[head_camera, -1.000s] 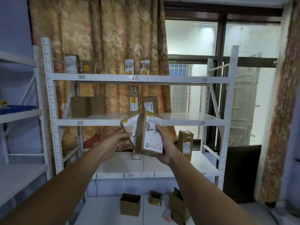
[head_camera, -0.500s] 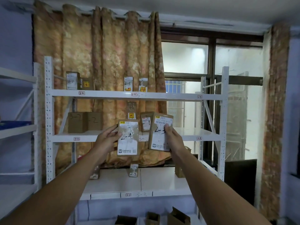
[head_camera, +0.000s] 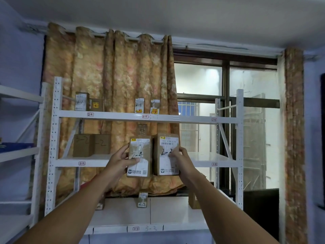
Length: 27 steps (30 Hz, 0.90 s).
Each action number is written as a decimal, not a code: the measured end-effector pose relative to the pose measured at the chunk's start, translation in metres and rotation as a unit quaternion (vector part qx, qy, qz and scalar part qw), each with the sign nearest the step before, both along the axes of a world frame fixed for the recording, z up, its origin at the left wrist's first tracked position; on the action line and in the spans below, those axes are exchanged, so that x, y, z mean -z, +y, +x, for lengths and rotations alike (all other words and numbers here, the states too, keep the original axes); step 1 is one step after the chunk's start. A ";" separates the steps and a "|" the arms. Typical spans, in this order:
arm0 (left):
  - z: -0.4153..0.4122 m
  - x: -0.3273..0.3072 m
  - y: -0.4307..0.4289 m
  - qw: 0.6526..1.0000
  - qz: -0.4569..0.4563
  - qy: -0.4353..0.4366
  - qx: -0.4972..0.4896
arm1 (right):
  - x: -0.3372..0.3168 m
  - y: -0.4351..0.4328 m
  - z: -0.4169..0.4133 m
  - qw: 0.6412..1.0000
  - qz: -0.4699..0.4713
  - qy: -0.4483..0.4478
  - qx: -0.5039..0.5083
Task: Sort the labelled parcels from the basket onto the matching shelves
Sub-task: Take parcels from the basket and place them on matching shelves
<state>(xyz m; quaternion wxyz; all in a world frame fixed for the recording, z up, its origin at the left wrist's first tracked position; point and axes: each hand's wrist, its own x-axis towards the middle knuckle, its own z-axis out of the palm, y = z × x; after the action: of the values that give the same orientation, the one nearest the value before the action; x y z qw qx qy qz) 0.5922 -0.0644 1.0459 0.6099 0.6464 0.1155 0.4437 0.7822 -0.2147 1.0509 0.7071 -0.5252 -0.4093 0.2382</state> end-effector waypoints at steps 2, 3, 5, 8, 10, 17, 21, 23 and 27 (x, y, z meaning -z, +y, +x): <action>-0.003 0.001 0.001 1.000 0.007 0.000 0.002 | 0.002 -0.005 0.003 1.000 -0.006 -0.012 -0.017; -0.004 0.001 0.002 1.000 0.009 -0.003 -0.005 | 0.004 -0.007 0.003 1.000 -0.006 -0.017 -0.024; -0.005 0.002 0.004 0.999 0.017 -0.005 -0.028 | 0.008 -0.010 0.004 0.999 -0.006 -0.018 -0.035; -0.004 0.005 0.004 0.996 0.060 -0.001 -0.070 | 0.014 -0.008 0.005 0.999 -0.007 -0.023 -0.022; -0.003 0.005 0.005 0.994 0.071 -0.009 -0.085 | 0.015 -0.004 0.004 1.000 -0.002 -0.028 -0.008; -0.006 0.008 0.026 0.993 0.060 -0.024 -0.094 | 0.010 0.019 0.009 0.998 0.060 0.020 0.015; 0.001 0.012 0.048 0.994 0.055 -0.024 -0.089 | 0.001 0.041 0.019 0.995 0.093 0.015 0.044; 0.009 0.013 0.060 0.995 0.050 -0.024 -0.080 | -0.006 0.058 0.028 0.993 0.101 0.009 0.055; 0.037 0.009 0.099 0.995 0.060 -0.020 -0.079 | -0.032 0.105 0.052 0.990 0.122 -0.018 0.072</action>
<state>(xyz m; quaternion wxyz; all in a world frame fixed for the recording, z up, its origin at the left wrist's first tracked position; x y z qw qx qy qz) 0.6289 0.0347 1.0367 0.5347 0.6619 0.1274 0.5096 0.8342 -0.1095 1.0829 0.7738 -0.4669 -0.4094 0.1252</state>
